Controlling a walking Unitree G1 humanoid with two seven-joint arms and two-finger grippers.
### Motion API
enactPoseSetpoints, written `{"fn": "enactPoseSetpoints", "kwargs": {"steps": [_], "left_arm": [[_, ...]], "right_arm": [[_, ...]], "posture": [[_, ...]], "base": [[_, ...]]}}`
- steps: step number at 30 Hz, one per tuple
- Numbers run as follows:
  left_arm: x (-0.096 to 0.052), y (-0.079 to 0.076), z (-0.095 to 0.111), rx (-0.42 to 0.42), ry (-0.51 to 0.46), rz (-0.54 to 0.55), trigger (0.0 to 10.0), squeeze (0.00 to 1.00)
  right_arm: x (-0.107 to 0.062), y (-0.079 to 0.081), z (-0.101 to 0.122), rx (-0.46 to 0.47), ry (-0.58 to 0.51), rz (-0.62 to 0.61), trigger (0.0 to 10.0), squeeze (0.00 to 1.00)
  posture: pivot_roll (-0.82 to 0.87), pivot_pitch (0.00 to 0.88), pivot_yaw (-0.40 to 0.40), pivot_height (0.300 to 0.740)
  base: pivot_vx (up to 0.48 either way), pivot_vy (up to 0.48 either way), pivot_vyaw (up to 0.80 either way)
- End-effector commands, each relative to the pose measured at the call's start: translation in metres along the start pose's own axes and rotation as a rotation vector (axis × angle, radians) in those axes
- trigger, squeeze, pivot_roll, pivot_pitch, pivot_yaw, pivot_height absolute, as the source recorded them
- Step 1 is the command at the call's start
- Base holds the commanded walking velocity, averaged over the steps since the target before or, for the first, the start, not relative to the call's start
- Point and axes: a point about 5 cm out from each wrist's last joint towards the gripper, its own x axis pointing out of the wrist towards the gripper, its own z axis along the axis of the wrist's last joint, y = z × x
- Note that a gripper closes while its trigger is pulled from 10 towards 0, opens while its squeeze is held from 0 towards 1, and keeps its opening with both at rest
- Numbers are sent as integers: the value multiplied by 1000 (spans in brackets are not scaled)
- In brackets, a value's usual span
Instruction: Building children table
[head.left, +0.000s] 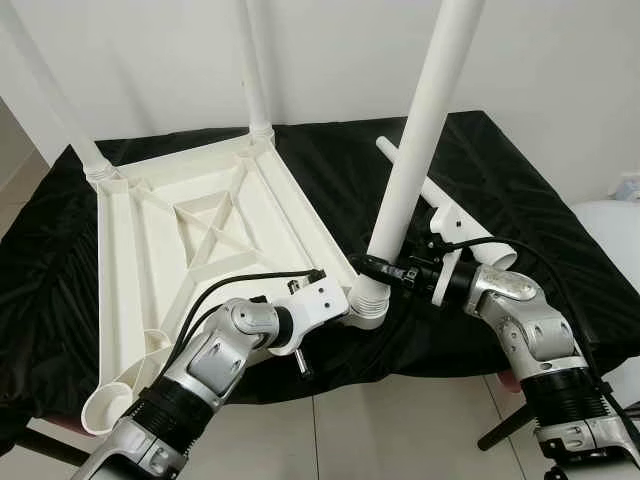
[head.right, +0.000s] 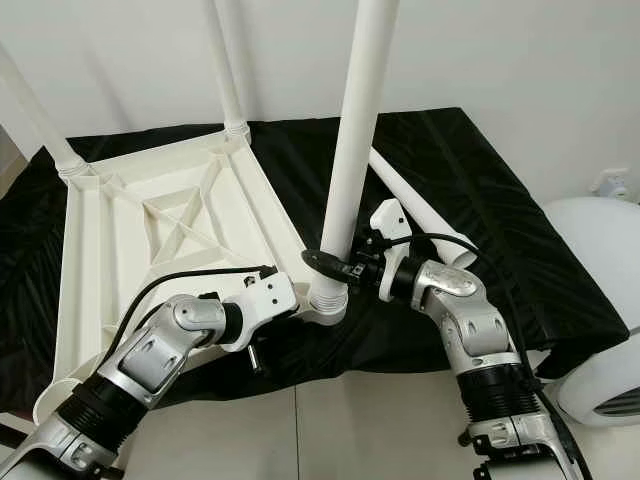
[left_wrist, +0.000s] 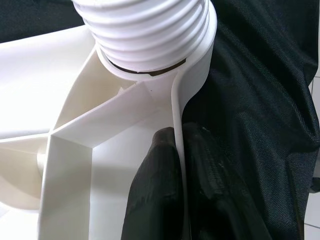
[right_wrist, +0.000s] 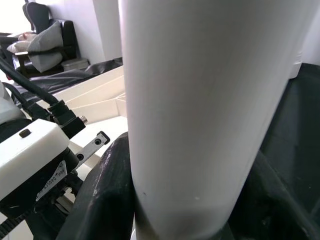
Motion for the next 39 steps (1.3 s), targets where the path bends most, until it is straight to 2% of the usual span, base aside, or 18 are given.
{"fn": "enactPoseSetpoints", "kwargs": {"steps": [1, 8, 16, 30, 39], "left_arm": [[1, -5, -14, -24, 52, 26, 10000, 0], [1, -6, -12, -15, 49, 22, 10000, 0], [-2, -10, -12, -14, 49, 18, 10000, 0], [-3, -12, -11, -23, 48, 18, 10000, 0], [-3, -13, -7, -37, 35, 32, 10000, 0]], "right_arm": [[1, 8, -15, 23, 67, 38, 10000, 0], [4, 9, -16, -26, 101, 48, 10000, 0], [3, 10, -21, -35, 120, 47, 10000, 0], [3, 18, -27, -6, 107, 50, 10000, 0], [0, 21, -31, 23, 95, -14, 10000, 0]], "posture": [[-91, 97, 45, 740], [-94, 101, 46, 740], [-86, 125, 48, 740], [-85, 148, 51, 740], [-89, 160, 49, 740]], "base": [[0, 0, 0], [0, 0, 0], [0, 0, 0], [0, 0, 0], [0, 0, 0]]}}
